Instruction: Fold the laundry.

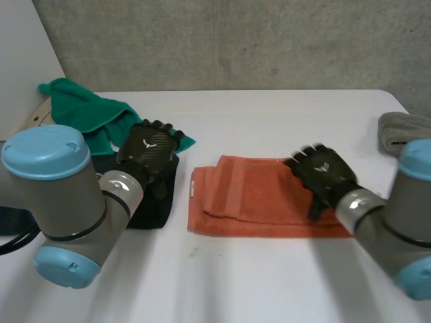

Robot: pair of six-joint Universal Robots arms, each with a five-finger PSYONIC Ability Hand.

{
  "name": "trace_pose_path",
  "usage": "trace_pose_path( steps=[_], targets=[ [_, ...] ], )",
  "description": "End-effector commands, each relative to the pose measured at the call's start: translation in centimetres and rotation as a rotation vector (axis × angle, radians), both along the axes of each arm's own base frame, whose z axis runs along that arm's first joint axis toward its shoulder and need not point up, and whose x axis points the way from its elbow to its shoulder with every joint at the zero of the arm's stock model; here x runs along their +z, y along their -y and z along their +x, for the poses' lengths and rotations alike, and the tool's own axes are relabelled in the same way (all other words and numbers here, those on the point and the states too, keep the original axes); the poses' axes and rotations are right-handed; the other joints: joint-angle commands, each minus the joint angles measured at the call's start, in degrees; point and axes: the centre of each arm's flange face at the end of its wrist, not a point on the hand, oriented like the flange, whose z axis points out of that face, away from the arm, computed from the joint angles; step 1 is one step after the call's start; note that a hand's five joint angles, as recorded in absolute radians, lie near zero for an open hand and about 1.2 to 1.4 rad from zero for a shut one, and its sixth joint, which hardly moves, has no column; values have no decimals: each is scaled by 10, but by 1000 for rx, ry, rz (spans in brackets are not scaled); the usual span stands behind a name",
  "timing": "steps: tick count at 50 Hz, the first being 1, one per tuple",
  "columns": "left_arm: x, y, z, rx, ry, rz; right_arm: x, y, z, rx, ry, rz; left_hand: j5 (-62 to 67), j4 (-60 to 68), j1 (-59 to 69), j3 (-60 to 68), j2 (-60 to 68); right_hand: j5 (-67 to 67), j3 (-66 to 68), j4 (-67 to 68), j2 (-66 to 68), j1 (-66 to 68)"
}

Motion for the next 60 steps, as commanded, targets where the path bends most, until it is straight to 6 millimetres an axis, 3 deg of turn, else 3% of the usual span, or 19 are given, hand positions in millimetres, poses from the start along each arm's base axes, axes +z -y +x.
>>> trace_pose_path(
  steps=[1,6,8,10,13,17,23,27,28,29,30,31,35,40,43,46,50,57,60],
  targets=[
    [-6,-20,-21,-79,8,10,-30,12,-60,-137,-90,126,-28,-17,-13,-20,-20,68,76,75,76,67],
    [-15,-32,-39,-131,16,20,-28,29,-75,-199,-186,-34,-28,-17,-13,-20,-20,672,681,680,681,671],
    [-15,-33,-40,-137,14,20,-23,33,-74,-214,-207,-95,-28,-17,-13,-20,-20,674,682,681,682,673],
    [-12,-35,-40,-139,12,14,-11,31,-57,-173,-229,-190,-28,-17,-13,-20,-20,674,682,681,682,673],
    [-10,-34,-38,-130,9,11,12,14,-12,-33,-221,-327,-28,-17,-13,-20,-20,674,682,681,682,673],
    [2,-29,-30,-101,-5,-11,23,-11,35,129,-196,-403,-28,-17,-13,-20,-20,674,682,681,682,673],
    [5,-17,-7,-27,-34,11,-10,-72,101,519,-219,-424,-28,-17,-13,-20,-20,674,682,681,682,673],
    [6,-13,-2,-1,-70,33,-25,-86,113,625,-231,-407,-28,-17,-13,-20,-20,674,682,681,682,673],
    [5,-13,-1,2,-77,39,-25,-85,113,624,-227,-401,-28,-17,-13,-20,-20,619,628,627,627,618],
    [5,-12,-1,5,-84,43,-24,-86,114,622,-218,-395,-28,-17,-13,-20,-20,467,476,475,475,466],
    [6,-10,0,9,-102,48,-22,-86,115,613,-183,-369,-28,-17,-13,-20,-20,111,119,118,119,110],
    [7,-8,0,13,-113,49,-22,-85,115,604,-161,-353,-28,-17,-13,-20,-20,-26,-18,-19,-18,-27],
    [14,-2,-4,14,-167,49,-4,-60,99,458,33,-214,-28,-17,-13,-20,-20,-26,-18,-19,-18,-27],
    [32,2,-18,-11,-248,22,47,-28,60,214,381,-71,-28,-17,-13,-20,-20,-26,-18,-19,-18,-27],
    [36,-6,-40,-68,-295,25,65,-16,37,89,529,13,-28,-17,-13,-20,-20,-26,-18,-19,-18,-27],
    [37,-19,-71,-151,-330,37,60,1,8,-50,513,99,-28,-17,-13,-20,-20,-26,-18,-19,-18,-27],
    [22,-33,-107,-262,-331,81,48,18,-10,-151,450,177,-28,-17,-13,-20,-20,-26,-18,-19,-18,-27],
    [-24,-32,-130,-278,-248,231,27,37,-8,-195,371,252,-24,-13,-9,-16,-16,-26,-18,-19,-18,-27],
    [-38,-29,-128,-220,-201,275,20,41,-3,-190,367,280,-20,-9,-6,-13,-13,-26,-18,-19,-18,-27]
  ],
)
